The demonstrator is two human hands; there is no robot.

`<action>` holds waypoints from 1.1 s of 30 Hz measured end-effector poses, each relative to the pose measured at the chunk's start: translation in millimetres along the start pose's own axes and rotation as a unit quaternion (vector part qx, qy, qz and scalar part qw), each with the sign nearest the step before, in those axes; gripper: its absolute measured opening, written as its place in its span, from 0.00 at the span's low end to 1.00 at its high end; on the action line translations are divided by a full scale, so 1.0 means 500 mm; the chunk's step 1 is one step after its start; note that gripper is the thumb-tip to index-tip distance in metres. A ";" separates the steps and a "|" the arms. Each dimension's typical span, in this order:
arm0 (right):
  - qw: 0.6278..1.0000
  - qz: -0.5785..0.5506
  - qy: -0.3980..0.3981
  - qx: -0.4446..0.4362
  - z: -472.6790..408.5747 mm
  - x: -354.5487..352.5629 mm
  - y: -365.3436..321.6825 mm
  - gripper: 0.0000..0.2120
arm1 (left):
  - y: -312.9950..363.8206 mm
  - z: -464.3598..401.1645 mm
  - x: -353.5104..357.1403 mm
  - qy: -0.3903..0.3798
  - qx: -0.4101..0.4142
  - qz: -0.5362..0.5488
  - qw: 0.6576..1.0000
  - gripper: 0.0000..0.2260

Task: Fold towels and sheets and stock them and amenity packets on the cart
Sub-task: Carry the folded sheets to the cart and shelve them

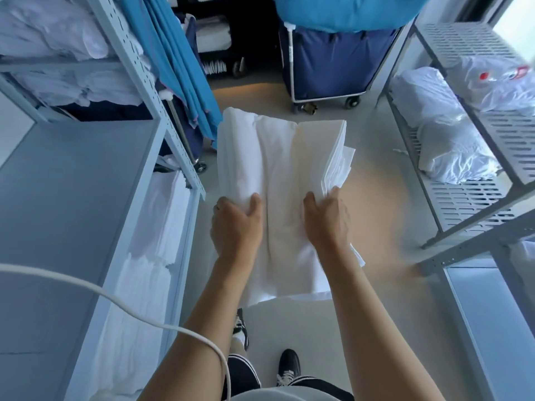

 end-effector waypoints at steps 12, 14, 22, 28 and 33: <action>0.998 0.037 0.060 -0.004 -0.263 0.179 -0.191 0.18 | 0.071 -0.378 0.140 -0.035 0.006 0.052 0.998 0.31; 0.997 0.046 0.069 -0.006 -0.307 0.219 -0.238 0.19 | 0.085 -0.456 0.155 -0.037 0.007 0.057 0.998 0.31; 0.995 0.053 0.076 0.021 -0.439 0.322 -0.393 0.20 | 0.160 -0.698 0.166 -0.044 0.024 0.071 0.996 0.30; 0.993 0.071 0.094 0.008 -0.529 0.337 -0.473 0.20 | 0.229 -0.801 0.178 -0.048 0.048 0.093 0.993 0.29; 0.991 0.065 0.116 0.003 -0.616 0.337 -0.506 0.20 | 0.298 -0.861 0.214 -0.043 0.065 0.103 0.992 0.29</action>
Point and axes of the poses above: each hand's wrist, its own z-axis away from the middle knuckle, its own x-axis out of the palm, y = z × x, the point moved 5 cm from there along -z, towards the middle knuckle, and after that the axes turned 6 degrees about y, right-handed, at the moved point
